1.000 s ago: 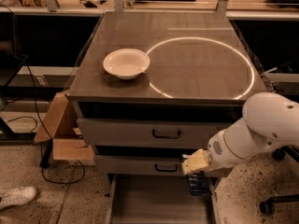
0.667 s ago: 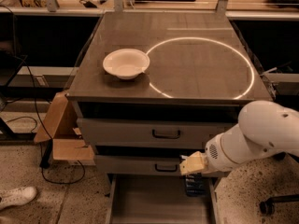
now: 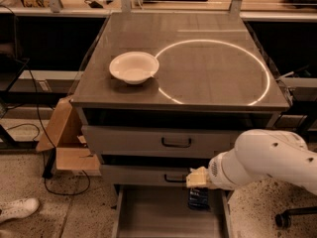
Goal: Place rxbar blueberry into bottom drawer
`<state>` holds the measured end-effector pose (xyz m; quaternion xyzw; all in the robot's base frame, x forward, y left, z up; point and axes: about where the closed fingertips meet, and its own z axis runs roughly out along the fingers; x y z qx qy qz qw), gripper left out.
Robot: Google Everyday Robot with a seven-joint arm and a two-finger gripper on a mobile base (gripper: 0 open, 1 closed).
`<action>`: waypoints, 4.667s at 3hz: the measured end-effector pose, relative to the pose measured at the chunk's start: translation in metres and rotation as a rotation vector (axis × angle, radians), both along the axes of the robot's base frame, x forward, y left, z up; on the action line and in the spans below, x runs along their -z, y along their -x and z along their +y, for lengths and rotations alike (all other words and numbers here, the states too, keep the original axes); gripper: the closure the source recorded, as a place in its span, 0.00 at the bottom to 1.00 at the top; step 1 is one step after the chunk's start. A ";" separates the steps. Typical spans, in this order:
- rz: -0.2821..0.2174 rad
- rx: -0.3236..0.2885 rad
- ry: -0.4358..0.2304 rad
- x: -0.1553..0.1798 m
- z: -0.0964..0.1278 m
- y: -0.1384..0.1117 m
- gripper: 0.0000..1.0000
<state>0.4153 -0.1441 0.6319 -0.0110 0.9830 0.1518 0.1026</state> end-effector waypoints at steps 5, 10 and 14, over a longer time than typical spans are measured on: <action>0.107 0.178 -0.062 0.103 0.016 0.019 1.00; 0.199 0.312 -0.230 0.208 0.061 0.045 1.00; 0.218 0.352 -0.262 0.303 0.102 0.030 1.00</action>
Offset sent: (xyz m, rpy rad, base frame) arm -0.0009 0.0002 -0.0242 -0.0091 0.0410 -0.0637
